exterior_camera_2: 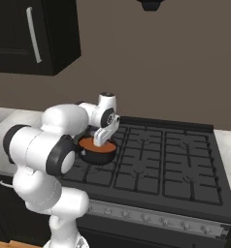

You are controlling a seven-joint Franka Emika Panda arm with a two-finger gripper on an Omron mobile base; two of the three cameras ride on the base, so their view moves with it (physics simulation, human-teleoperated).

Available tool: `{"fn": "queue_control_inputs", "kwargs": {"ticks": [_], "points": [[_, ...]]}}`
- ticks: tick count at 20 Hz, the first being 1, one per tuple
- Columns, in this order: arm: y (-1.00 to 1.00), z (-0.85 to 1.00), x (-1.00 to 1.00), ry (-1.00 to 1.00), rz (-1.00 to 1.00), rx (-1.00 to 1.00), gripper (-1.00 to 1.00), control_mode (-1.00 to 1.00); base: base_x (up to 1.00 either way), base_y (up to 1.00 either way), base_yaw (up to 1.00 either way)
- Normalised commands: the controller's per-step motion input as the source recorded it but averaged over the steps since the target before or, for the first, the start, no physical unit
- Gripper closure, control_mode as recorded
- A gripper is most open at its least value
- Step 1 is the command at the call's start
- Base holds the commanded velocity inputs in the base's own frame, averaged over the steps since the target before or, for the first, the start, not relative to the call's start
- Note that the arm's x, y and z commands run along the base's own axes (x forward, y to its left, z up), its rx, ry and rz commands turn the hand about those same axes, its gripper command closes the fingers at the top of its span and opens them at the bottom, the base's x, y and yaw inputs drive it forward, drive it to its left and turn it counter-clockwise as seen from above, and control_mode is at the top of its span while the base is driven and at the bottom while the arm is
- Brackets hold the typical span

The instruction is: Retrieve the fish from the fridge and place it on the saucepan with marinade on the stove.

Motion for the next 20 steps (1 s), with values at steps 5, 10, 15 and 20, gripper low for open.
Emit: {"fn": "queue_control_inputs", "kwargs": {"ticks": [5, 10, 15, 20], "points": [[0.0, -0.12, 0.1, 0.0, 0.0, 0.0, 1.0, -1.0, 0.0, 0.0, 0.0], [0.26, 0.0, -0.12, 0.0, 0.0, 0.0, 1.0, -1.0, 0.0, 0.0, 0.0], [0.53, 0.0, -0.38, 0.0, 0.0, 0.0, 1.0, -1.0, 0.0, 0.0, 0.0], [0.32, 0.0, -0.65, -0.03, 0.0, 0.0, 1.0, -1.0, 0.0, 0.0, 0.0]]}}
